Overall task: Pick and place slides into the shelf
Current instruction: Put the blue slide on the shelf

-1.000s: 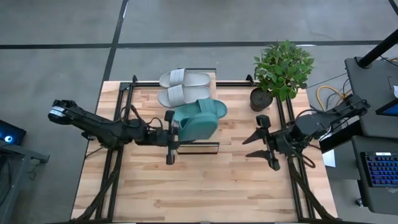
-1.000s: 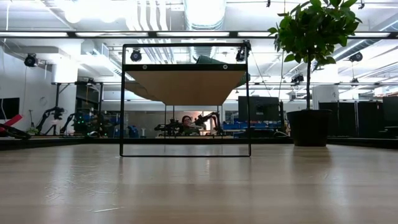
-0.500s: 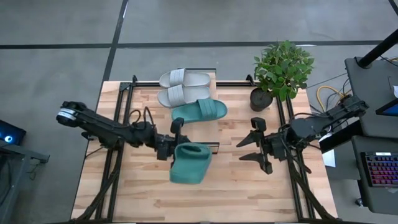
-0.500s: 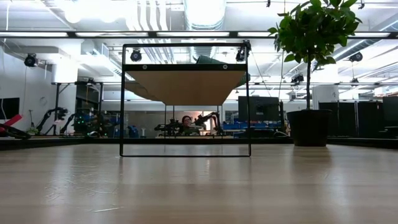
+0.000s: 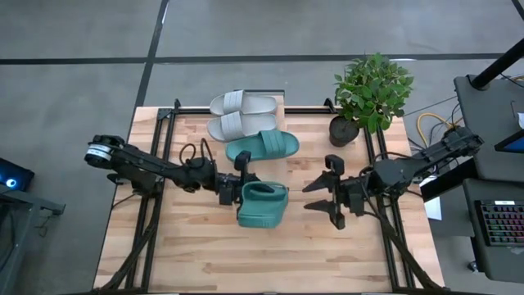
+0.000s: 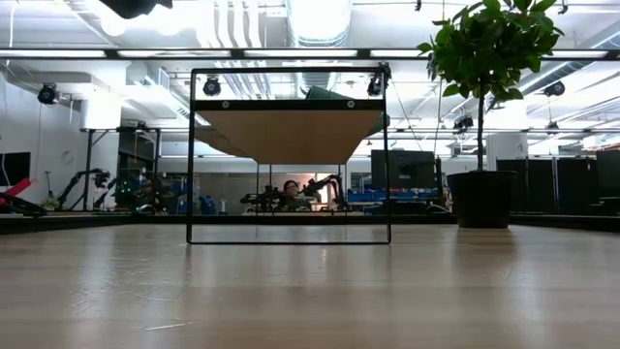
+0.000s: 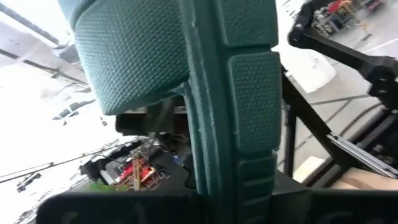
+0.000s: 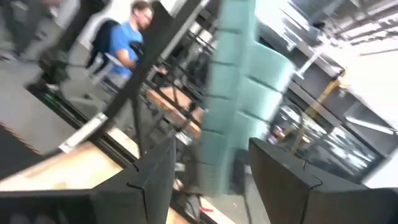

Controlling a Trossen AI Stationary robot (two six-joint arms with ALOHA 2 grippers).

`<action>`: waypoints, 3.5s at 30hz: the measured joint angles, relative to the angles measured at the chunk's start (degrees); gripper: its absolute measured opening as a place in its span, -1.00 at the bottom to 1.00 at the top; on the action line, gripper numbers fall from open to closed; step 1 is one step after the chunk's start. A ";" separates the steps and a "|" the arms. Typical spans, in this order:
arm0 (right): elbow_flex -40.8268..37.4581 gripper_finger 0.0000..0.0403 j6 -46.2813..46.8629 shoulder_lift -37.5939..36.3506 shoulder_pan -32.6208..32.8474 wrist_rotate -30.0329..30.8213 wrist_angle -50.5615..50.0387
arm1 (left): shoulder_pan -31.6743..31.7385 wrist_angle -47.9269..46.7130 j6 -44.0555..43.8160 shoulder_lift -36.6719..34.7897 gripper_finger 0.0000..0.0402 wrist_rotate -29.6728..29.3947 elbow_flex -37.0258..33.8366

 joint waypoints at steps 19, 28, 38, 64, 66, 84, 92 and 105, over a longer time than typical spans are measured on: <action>7.38 0.78 3.66 9.09 -3.45 4.19 -0.42 | 0.00 -1.48 0.06 -0.33 -0.91 1.64 -0.07; 10.50 0.60 9.58 11.30 -3.55 3.60 -1.68 | 0.26 -0.43 3.14 -0.16 -0.91 1.12 -0.11; 10.40 -0.03 10.07 11.92 -3.79 3.42 -1.53 | 0.76 -0.40 3.14 -0.07 -0.91 0.39 0.15; 10.27 -0.73 2.75 11.71 -3.66 10.16 -2.12 | 1.14 -1.37 -0.67 -1.74 -0.31 -5.25 0.07; 10.27 -0.73 2.03 11.69 -3.66 11.16 -2.07 | 1.10 -2.51 -1.05 -2.54 -0.21 -5.56 -0.03; 10.29 -0.73 -3.45 11.41 -1.15 37.37 -3.06 | -3.77 -38.78 -10.96 -26.70 -0.02 -17.79 -0.20; 10.29 -0.74 -2.36 11.59 4.49 51.93 -8.22 | -14.12 -39.22 10.89 -27.87 -0.02 -41.92 -0.20; 10.29 -0.74 22.23 11.73 5.50 56.44 -35.78 | -18.88 -21.83 39.55 -15.61 -0.02 -59.48 0.73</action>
